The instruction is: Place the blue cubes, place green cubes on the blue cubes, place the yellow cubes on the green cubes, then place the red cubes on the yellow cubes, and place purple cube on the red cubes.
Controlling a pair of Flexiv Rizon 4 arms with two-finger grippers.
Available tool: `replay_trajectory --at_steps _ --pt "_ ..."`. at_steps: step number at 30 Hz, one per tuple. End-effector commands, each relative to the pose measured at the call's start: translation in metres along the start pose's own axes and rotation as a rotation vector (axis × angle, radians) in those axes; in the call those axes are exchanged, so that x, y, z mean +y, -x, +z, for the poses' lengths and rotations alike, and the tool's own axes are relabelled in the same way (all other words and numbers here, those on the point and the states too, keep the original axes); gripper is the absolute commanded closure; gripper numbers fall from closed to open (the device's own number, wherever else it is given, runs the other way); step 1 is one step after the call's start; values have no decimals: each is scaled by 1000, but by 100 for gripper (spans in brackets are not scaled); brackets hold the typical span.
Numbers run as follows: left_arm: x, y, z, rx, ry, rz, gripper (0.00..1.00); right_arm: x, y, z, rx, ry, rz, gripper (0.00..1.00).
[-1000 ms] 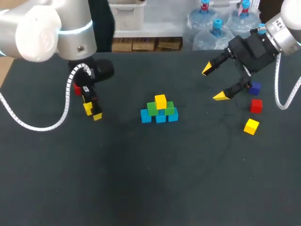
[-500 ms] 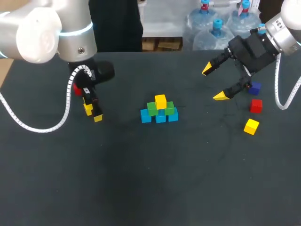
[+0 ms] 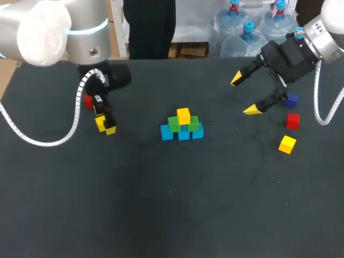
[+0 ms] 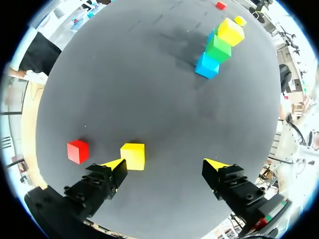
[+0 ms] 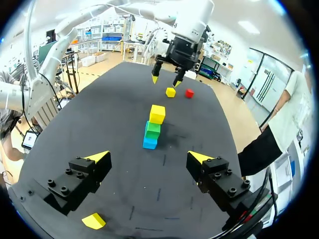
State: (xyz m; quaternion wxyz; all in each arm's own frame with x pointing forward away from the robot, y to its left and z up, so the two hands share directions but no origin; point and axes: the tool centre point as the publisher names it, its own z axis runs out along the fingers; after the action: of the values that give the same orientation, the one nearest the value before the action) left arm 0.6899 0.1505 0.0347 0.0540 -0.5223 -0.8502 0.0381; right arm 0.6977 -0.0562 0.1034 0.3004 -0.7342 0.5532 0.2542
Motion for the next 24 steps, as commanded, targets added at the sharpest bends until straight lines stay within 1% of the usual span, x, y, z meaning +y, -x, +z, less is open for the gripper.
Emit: replay_trajectory --at_steps 1,6,9,15,24 --pt "12 2 6 -3 -33 0 0 0 0 0 -1 -1 -1 0" --pt "15 0 8 -43 -49 20 0 0 0 0 -1 -1 -1 0" --pt "16 -3 8 -34 -55 27 0 0 0 0 -1 -1 -1 0" --pt "11 -14 9 -25 -61 10 0 0 0 0 -1 -1 -1 0" --pt "11 -12 10 -32 -48 3 0 0 0 0 -1 -1 -1 0"
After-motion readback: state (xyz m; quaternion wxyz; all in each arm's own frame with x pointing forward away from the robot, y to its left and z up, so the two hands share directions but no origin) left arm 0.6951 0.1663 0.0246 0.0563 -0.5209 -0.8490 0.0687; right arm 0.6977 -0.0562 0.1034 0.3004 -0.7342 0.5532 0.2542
